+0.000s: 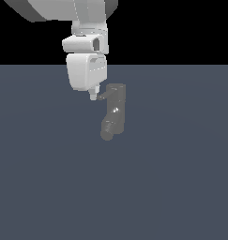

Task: Turn on the faucet by rotating a designated handle.

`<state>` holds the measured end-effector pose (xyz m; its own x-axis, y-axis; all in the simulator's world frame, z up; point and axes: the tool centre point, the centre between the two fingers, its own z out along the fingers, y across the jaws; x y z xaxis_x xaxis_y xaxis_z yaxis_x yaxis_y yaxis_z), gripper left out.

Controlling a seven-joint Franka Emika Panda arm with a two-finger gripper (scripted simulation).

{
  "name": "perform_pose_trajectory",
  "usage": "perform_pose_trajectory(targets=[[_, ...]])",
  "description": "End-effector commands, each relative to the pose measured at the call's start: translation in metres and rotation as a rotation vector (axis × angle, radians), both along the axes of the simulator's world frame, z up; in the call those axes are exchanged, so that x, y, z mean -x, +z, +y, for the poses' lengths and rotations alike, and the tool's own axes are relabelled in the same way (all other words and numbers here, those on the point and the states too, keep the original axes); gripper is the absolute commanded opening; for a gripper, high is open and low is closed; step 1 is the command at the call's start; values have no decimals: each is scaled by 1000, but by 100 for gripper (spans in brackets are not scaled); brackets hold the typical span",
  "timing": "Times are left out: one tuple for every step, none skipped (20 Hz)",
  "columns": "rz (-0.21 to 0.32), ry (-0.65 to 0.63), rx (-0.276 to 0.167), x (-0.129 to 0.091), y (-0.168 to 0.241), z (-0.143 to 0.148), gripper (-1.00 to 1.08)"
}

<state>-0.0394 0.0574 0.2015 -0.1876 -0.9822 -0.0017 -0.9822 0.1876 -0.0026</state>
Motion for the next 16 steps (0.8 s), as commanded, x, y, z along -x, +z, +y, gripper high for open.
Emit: perform_pose_trajectory(targets=[[0,-12,1,2,0,-21,-100],[1,-13,1,4,0,-28,-100],[1,-13,1,5,0,-34,-100],[1,-13,1,6,0,-40,-100],[1,-13,1,7,0,-46,-100],[2,-13,1,8,0,-52,-100],[2,-13,1,10,0,-58,-100],[2,-13,1,11,0,-65,-100],[2,-13,1,12,0,-71,-100],[2,-14,1,13,0,-77,-100],[2,-14,1,14,0,-84,-100],[2,-14,1,16,0,-90,-100],[2,-14,1,17,0,-96,-100],[3,-15,1,18,0,-102,-100],[3,-15,1,18,0,-102,-100],[1,15,0,15,0,-81,-100]])
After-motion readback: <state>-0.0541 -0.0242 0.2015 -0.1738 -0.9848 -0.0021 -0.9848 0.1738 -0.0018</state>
